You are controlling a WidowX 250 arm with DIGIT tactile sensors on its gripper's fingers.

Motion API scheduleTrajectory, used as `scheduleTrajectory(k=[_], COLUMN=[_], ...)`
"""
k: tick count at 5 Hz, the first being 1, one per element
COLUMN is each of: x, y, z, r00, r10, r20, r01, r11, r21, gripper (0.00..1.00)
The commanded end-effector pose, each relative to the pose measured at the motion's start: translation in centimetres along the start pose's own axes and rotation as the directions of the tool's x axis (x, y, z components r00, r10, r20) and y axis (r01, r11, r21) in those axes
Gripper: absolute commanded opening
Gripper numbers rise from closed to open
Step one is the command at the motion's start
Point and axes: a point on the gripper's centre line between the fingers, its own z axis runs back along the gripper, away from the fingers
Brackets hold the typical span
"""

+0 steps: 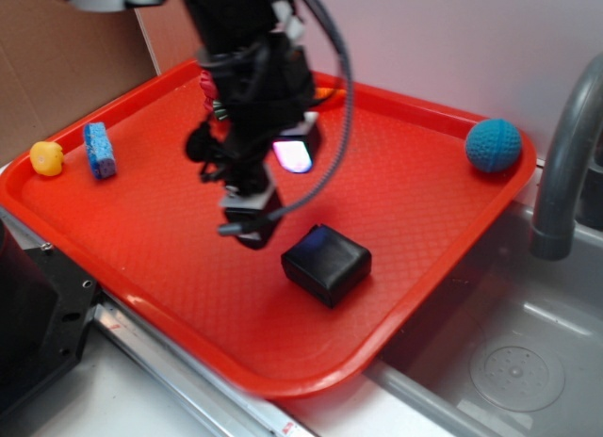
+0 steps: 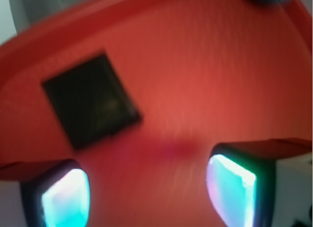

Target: Grab the black box.

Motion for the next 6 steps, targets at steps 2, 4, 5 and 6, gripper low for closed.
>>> scheduleTrajectory(k=[2, 4, 5, 6], x=[3.5, 4.6, 4.5, 3.6], y=[-1.7, -3.9, -4.4, -4.8], z=[-0.1, -1.0, -2.0, -3.4], r00=[0.965, 0.957, 0.960, 0.969], r10=[-0.252, -0.274, -0.269, -0.247], r20=[0.076, 0.099, 0.078, 0.028], r01=[0.253, 0.285, 0.278, 0.247], r11=[0.967, 0.951, 0.948, 0.948], r21=[-0.007, -0.118, -0.152, -0.202], gripper=[1.00, 1.00, 1.00, 1.00])
